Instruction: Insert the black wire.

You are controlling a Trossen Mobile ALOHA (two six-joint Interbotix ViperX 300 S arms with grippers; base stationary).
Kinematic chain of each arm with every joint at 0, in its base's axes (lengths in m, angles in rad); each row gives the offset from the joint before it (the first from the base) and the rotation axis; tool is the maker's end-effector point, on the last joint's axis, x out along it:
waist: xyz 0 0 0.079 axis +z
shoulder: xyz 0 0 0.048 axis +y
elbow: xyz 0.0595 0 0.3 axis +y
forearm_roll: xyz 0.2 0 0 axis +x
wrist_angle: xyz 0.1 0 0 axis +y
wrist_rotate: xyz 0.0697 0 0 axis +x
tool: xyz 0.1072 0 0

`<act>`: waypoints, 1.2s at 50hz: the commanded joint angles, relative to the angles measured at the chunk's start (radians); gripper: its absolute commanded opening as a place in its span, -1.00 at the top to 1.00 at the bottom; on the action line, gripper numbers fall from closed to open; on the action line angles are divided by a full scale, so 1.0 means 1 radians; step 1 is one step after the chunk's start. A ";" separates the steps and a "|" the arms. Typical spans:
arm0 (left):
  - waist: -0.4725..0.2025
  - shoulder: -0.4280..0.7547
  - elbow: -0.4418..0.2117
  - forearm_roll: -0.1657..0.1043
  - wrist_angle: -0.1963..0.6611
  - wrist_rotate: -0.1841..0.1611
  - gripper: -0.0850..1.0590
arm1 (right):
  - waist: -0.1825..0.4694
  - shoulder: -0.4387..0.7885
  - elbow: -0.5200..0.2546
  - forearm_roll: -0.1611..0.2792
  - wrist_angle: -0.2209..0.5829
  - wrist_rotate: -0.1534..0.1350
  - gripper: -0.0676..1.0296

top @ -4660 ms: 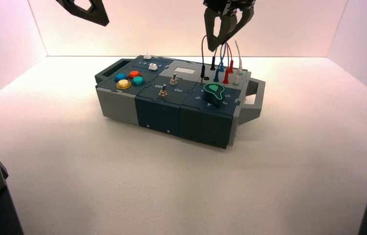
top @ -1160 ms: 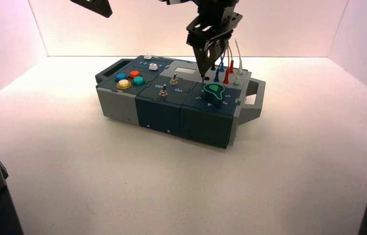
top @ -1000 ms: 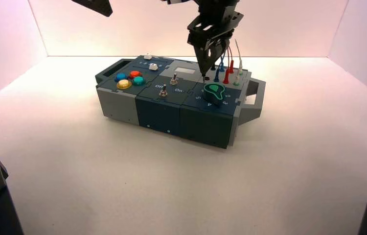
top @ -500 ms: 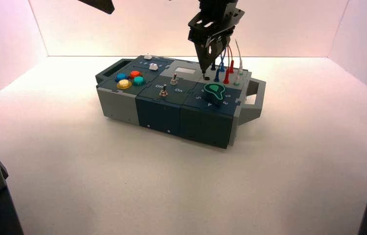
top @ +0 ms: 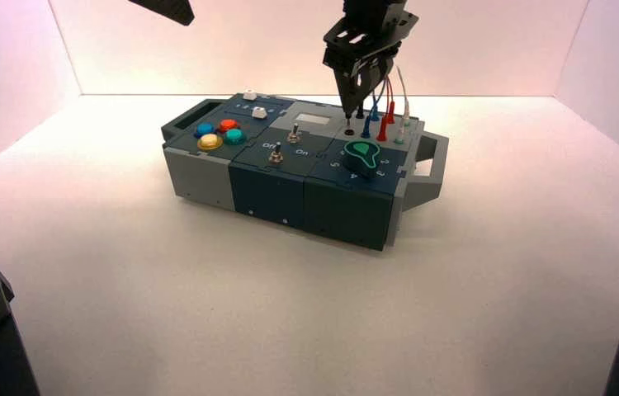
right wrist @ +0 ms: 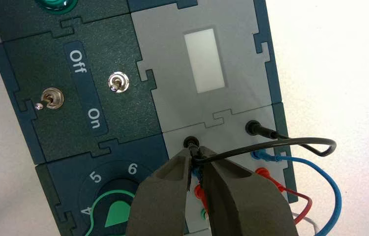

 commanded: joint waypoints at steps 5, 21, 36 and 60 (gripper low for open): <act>-0.002 -0.003 -0.011 -0.003 -0.008 0.008 0.90 | -0.008 -0.014 -0.012 -0.002 -0.015 0.000 0.92; -0.002 -0.003 -0.011 -0.003 -0.008 0.009 0.90 | -0.014 0.006 -0.014 -0.005 -0.017 -0.002 0.92; -0.002 -0.003 -0.011 -0.003 -0.008 0.009 0.90 | -0.014 0.015 -0.012 -0.012 -0.014 -0.002 0.92; -0.003 -0.003 -0.011 -0.002 -0.008 0.009 0.90 | -0.014 0.000 -0.012 -0.012 0.005 0.000 0.92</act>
